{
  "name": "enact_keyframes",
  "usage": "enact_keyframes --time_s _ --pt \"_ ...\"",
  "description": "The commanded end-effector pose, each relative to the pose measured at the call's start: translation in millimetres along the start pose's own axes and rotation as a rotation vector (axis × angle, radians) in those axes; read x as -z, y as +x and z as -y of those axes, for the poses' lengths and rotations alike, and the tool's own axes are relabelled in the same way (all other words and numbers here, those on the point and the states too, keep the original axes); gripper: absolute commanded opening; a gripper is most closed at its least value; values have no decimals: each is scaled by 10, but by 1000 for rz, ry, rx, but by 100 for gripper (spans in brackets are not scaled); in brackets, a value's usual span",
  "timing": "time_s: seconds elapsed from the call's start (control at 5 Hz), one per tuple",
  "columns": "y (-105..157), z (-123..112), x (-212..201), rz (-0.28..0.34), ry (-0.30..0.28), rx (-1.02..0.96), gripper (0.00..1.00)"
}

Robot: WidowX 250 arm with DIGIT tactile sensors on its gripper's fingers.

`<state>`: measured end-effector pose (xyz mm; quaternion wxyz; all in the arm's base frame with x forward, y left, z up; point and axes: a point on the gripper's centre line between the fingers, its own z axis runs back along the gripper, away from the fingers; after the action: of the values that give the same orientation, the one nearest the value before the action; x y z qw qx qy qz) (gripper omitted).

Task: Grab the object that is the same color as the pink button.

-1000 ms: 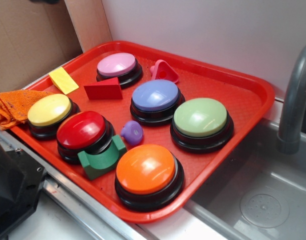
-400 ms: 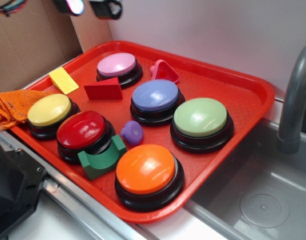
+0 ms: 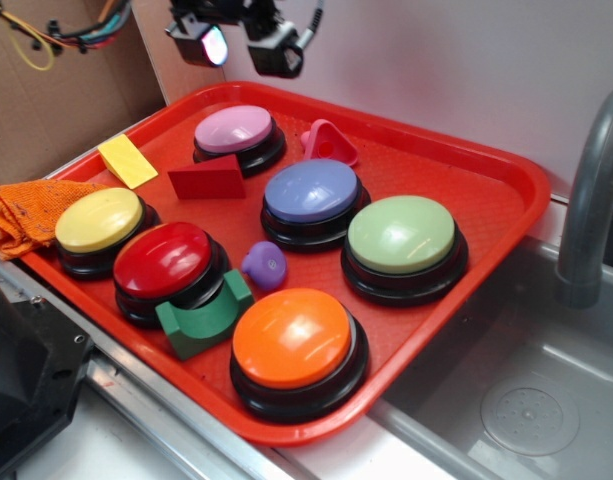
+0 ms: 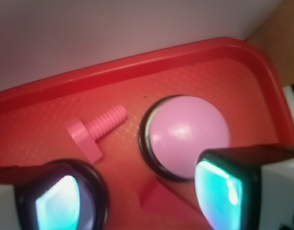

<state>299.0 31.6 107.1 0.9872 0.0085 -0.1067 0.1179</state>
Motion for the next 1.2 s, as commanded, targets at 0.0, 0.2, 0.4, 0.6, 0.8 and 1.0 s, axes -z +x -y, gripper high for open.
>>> enact_keyframes --time_s 0.0,0.2,0.4,0.6,0.8,1.0 --pt "251 207 220 47 -44 59 100" --pt "302 318 320 35 -32 78 100" --pt "337 403 373 31 -34 102 100" --pt "322 460 467 5 -24 117 100" --pt "297 489 522 -6 -33 129 100" --pt "274 524 562 -22 -22 139 100"
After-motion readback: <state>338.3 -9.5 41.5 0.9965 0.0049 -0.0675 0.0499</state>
